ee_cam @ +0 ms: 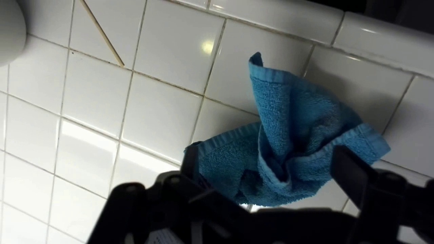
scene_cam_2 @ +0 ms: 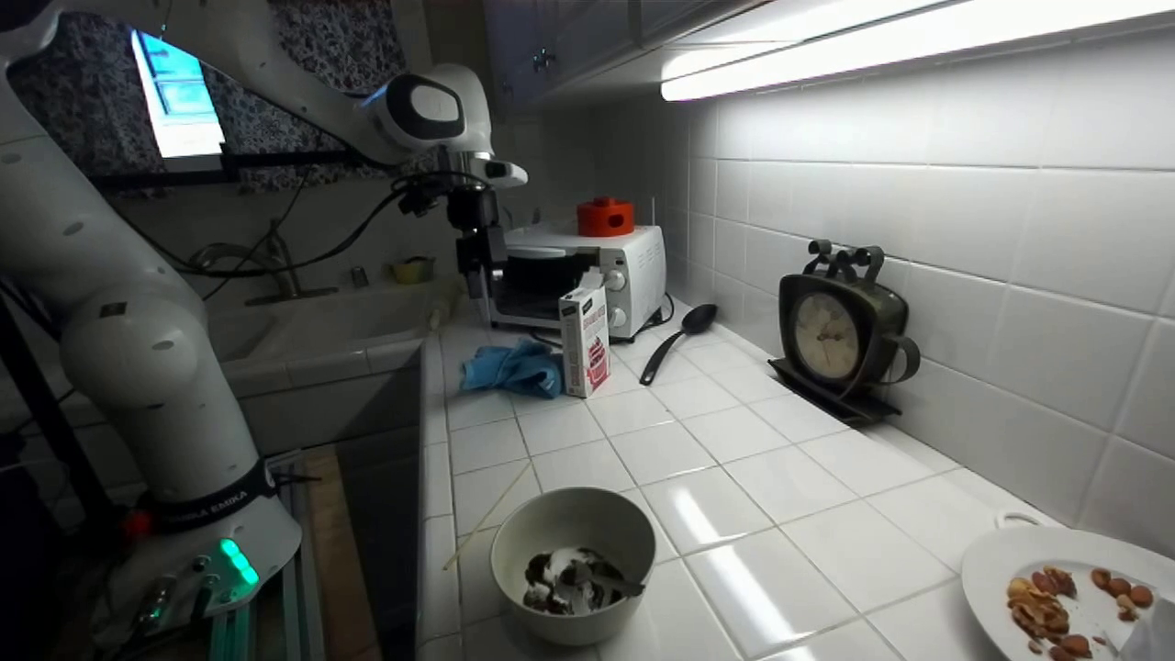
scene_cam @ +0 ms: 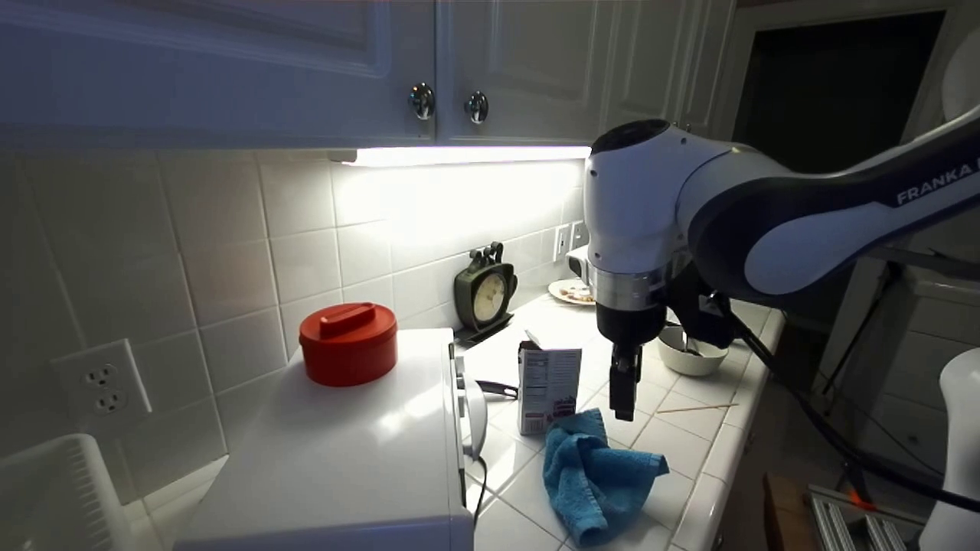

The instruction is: Use the blue towel to wipe the oven.

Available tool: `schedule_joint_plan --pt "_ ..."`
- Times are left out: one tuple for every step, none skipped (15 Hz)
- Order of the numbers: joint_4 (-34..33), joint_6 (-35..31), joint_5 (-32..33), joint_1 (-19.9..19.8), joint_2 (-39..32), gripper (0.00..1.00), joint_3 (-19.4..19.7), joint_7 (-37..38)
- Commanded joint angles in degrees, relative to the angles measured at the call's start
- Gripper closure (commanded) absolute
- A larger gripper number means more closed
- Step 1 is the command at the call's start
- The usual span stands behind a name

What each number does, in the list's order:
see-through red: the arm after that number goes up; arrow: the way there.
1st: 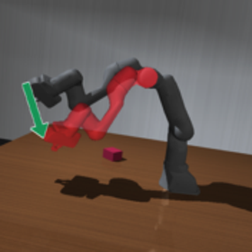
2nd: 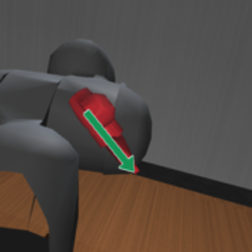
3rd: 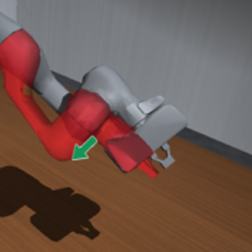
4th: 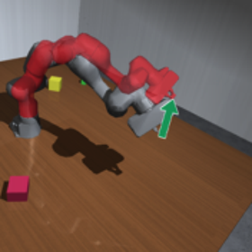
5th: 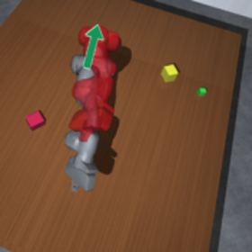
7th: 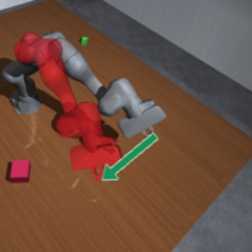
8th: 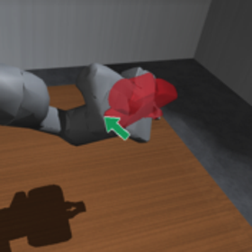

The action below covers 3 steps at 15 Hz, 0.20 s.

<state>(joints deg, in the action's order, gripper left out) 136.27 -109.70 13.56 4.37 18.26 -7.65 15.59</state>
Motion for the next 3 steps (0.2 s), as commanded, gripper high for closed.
schedule_joint_plan --pt "-0.1 0.1 -0.1 -0.3 0.5 0.0 -0.3 -0.1" --pt "0.0 0.1 -0.1 -0.3 0.6 0.0 -0.3 -0.1" --pt "0.0 0.1 -0.1 -0.3 0.4 0.0 -0.3 -0.1"
